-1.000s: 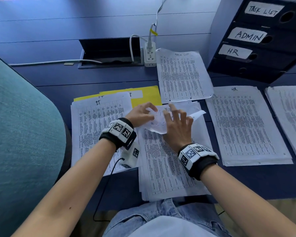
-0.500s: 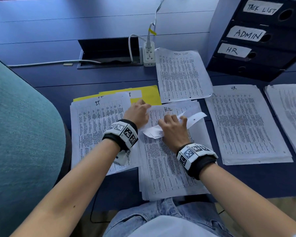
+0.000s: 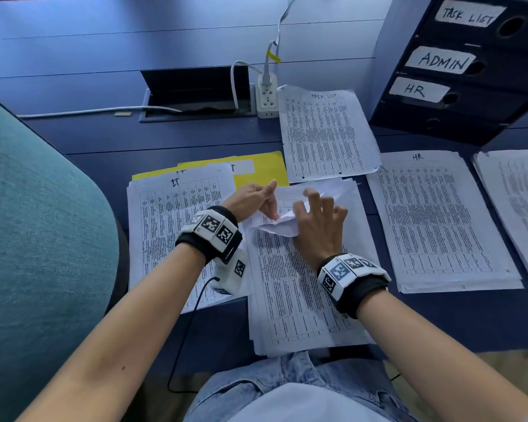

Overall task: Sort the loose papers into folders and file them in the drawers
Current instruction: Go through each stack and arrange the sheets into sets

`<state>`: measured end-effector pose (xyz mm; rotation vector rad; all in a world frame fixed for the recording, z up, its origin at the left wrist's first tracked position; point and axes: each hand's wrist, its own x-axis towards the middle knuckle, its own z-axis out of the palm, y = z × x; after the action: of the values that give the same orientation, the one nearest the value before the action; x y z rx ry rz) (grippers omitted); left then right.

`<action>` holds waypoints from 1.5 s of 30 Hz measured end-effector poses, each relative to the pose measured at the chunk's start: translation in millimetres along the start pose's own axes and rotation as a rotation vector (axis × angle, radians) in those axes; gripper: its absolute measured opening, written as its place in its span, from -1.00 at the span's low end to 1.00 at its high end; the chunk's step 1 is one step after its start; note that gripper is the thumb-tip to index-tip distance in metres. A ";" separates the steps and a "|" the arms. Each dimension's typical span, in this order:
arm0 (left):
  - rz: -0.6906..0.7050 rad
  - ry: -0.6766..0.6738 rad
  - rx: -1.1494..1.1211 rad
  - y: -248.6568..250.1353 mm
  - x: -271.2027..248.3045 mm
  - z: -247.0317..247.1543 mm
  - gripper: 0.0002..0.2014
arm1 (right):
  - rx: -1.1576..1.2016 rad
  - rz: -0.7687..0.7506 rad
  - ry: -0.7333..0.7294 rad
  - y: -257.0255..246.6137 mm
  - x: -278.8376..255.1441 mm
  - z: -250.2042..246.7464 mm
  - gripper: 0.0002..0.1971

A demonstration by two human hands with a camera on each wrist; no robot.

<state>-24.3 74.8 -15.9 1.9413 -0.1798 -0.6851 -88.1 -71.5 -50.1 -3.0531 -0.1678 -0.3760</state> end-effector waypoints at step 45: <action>-0.008 0.125 0.550 12.2 13.6 7.1 -0.93 | 0.268 -0.095 -0.260 8.6 4.4 -26.7 -0.84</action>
<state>-14.8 57.9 -12.8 2.5029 -0.3072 -0.5520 -89.2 -81.6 -23.6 -2.8212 -0.3465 0.0401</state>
